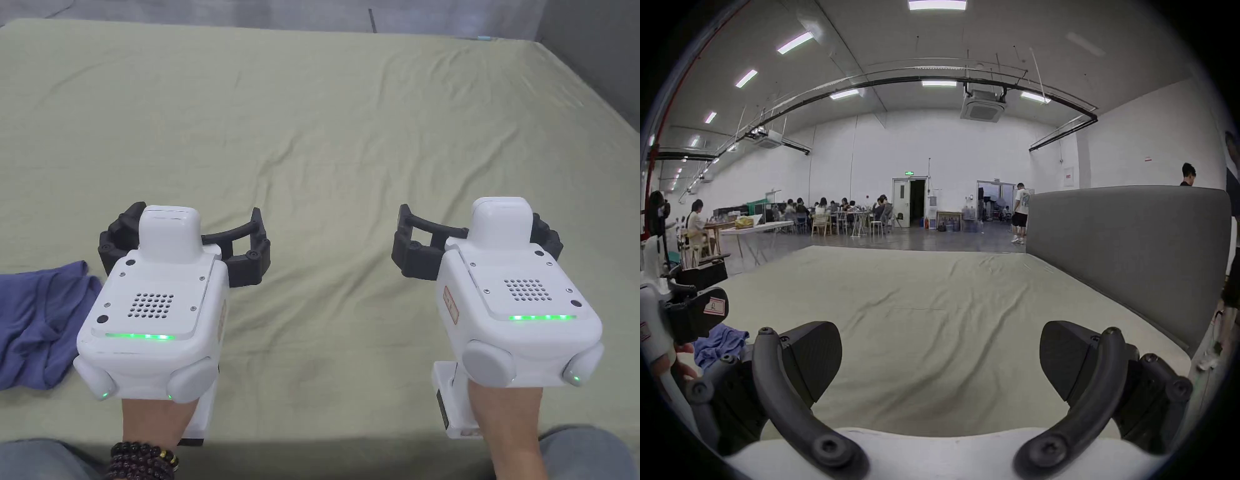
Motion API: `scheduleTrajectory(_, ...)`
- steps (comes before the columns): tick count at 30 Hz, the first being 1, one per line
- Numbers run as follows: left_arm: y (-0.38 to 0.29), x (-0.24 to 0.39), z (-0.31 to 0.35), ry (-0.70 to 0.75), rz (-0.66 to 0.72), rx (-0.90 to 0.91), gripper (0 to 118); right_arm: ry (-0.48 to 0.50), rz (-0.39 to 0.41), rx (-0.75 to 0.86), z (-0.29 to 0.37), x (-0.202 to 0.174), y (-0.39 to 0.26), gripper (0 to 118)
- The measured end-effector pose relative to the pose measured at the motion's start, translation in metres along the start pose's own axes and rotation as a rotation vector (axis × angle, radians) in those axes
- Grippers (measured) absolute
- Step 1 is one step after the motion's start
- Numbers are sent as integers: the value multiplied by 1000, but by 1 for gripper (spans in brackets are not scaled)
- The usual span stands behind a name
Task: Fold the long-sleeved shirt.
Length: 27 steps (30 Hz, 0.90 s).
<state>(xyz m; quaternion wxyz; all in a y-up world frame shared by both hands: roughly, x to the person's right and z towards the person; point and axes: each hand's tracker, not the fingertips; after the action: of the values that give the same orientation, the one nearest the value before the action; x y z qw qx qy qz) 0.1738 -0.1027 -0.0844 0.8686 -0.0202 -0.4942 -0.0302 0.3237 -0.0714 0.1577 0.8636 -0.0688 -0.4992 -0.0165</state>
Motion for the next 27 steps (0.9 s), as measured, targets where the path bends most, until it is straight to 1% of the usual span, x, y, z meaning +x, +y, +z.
scheduleTrajectory(6, 4, 3, 1, -8, 3, 1, 118, -11, -13, -4, 0, 3, 0, 118)
scheduleTrajectory(10, 4, 3, 0, -3, -7, -4, 118, -27, 5, -5, -1, 1, 0, 118)
scheduleTrajectory(17, 6, 1, -1, 7, -4, -6, 118, -18, -1, 0, 0, 0, 3, 118)
scheduleTrajectory(27, 9, 0, -1, 5, -5, -10, 118, -17, 10, -16, -2, 0, 1, 118)
